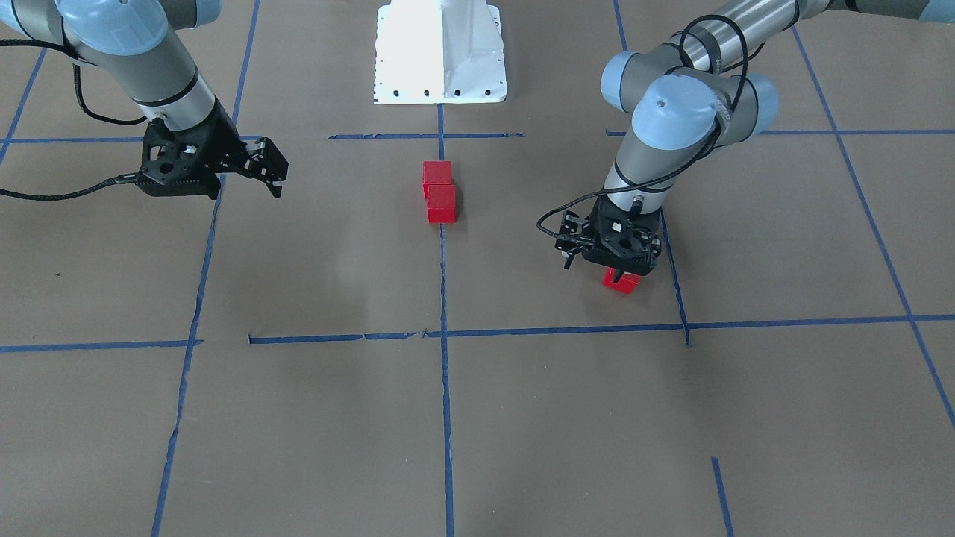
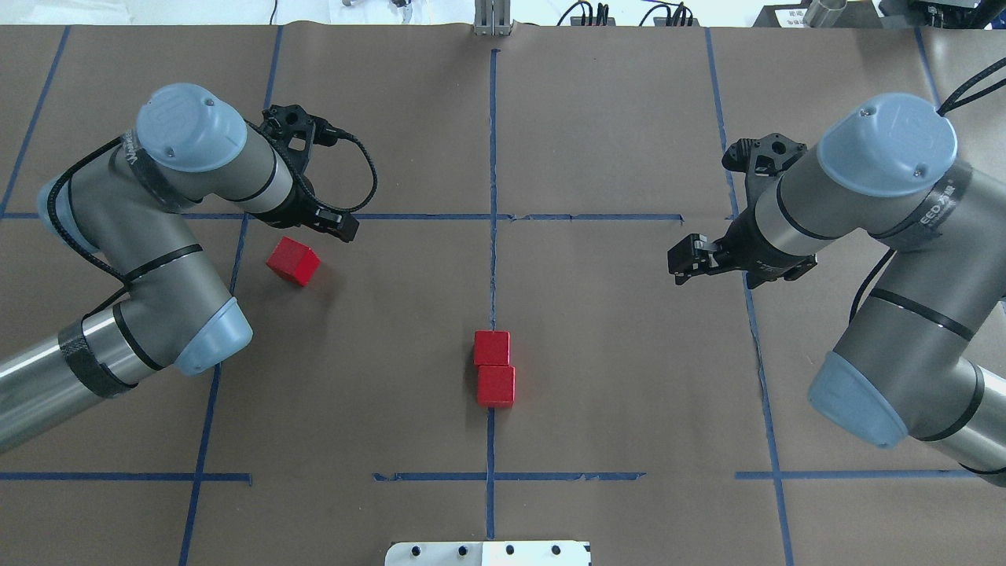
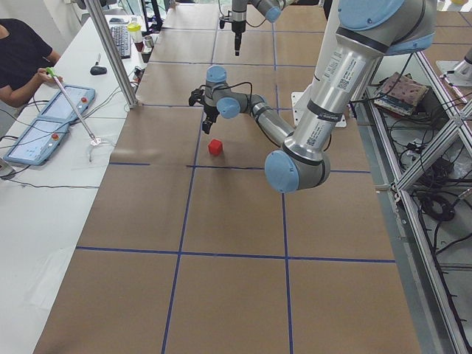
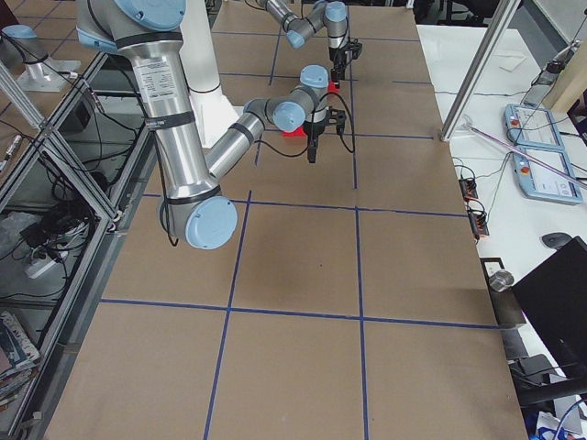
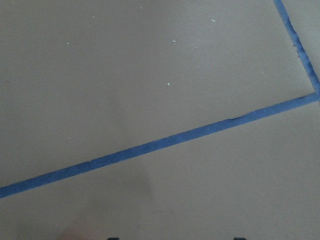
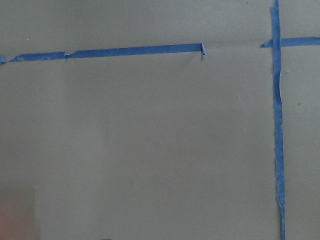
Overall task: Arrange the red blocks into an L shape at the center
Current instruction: 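Move the left gripper back to the remaining red cube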
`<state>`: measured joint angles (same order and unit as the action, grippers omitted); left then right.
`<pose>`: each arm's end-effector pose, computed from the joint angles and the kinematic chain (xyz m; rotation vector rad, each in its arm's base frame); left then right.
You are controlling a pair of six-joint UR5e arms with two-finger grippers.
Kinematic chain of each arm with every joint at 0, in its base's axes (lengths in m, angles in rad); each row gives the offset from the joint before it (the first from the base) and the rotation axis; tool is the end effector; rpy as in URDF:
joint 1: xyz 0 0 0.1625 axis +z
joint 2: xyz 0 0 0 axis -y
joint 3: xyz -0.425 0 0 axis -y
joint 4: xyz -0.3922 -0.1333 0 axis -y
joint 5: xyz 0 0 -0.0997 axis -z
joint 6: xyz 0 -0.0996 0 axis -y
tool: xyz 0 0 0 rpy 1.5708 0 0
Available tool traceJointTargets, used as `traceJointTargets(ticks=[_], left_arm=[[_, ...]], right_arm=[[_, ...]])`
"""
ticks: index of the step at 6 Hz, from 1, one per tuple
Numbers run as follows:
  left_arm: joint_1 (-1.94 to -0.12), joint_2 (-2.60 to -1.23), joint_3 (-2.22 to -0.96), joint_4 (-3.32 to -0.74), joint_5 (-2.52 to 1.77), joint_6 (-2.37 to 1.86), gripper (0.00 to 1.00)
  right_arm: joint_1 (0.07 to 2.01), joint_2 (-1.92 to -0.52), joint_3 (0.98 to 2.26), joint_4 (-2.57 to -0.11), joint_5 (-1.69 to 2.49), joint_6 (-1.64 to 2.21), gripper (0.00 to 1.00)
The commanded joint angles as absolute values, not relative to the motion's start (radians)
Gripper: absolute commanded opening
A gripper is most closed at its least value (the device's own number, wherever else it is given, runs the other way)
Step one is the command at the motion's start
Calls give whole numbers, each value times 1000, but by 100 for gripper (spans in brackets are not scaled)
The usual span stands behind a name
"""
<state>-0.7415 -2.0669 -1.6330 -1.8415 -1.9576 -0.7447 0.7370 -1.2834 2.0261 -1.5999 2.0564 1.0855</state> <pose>0.4297 -0.5233 0.3173 0.3202 0.8380 0.2391 -0.3433 -0.4288 0.3062 0.0207 -0.8384 0.0636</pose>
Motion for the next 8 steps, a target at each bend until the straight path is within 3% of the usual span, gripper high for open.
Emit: traceJointTargets(ticks=[1,5,8], left_arm=[[-743,-2059,-1620,-1842,-1962,-732,82],[-745,-2051,-1605,-1835,-1960,-716,84],[-747,-2002,-1605,-1842,-1965,-724,90]], right_arm=[[741,-1284,2026,-1601,2060,1086,100],[739,-1285,2023,-1600,2060,1091,100],[739,-1285,2023,-1600,2060,1088,100]])
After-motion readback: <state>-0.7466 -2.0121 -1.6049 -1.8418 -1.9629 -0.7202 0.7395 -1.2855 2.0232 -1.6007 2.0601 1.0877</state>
